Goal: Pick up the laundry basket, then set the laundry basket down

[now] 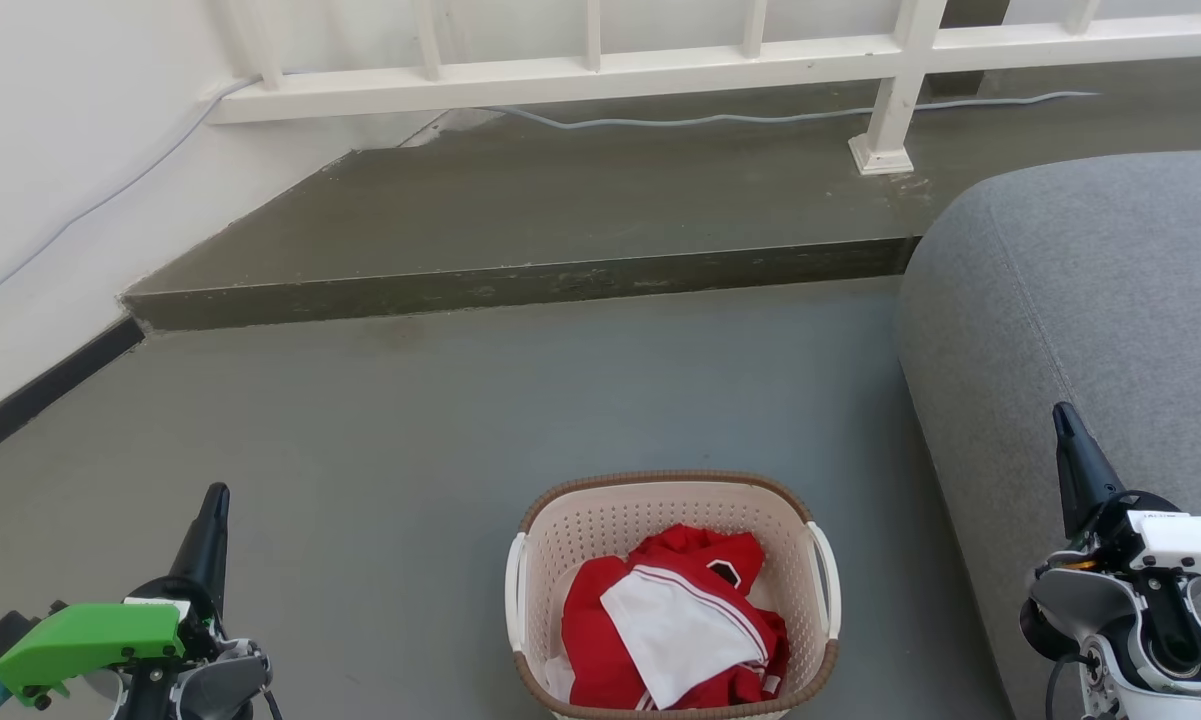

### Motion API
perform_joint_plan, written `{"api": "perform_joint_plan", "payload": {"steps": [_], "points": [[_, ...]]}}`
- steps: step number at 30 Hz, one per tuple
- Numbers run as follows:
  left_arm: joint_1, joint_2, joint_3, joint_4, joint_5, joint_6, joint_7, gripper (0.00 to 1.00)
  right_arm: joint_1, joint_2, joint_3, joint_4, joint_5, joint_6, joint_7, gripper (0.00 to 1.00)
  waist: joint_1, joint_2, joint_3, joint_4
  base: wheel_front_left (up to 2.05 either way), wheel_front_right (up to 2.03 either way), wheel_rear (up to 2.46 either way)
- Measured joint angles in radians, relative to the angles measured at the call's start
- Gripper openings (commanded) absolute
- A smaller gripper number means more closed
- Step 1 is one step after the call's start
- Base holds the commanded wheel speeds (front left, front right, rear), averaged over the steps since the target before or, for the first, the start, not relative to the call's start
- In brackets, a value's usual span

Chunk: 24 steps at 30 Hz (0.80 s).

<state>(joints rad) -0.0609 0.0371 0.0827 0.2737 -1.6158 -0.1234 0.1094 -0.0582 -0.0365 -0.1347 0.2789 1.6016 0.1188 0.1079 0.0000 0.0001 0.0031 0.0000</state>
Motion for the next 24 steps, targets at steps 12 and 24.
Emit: {"api": "perform_joint_plan", "payload": {"steps": [12,24], "points": [[0.000,0.000,0.000,0.000,0.000,0.000,0.000,0.00,0.000,0.000,0.000,0.000,0.000,0.000,0.000,0.00,0.0000,0.0000,0.000,0.000,0.00,0.00,0.00],[0.000,0.000,0.000,0.000,0.000,0.000,0.000,0.00,0.000,0.000,0.000,0.000,0.000,0.000,0.000,0.00,0.0000,0.0000,0.000,0.000,0.00,0.00,0.00]]}}
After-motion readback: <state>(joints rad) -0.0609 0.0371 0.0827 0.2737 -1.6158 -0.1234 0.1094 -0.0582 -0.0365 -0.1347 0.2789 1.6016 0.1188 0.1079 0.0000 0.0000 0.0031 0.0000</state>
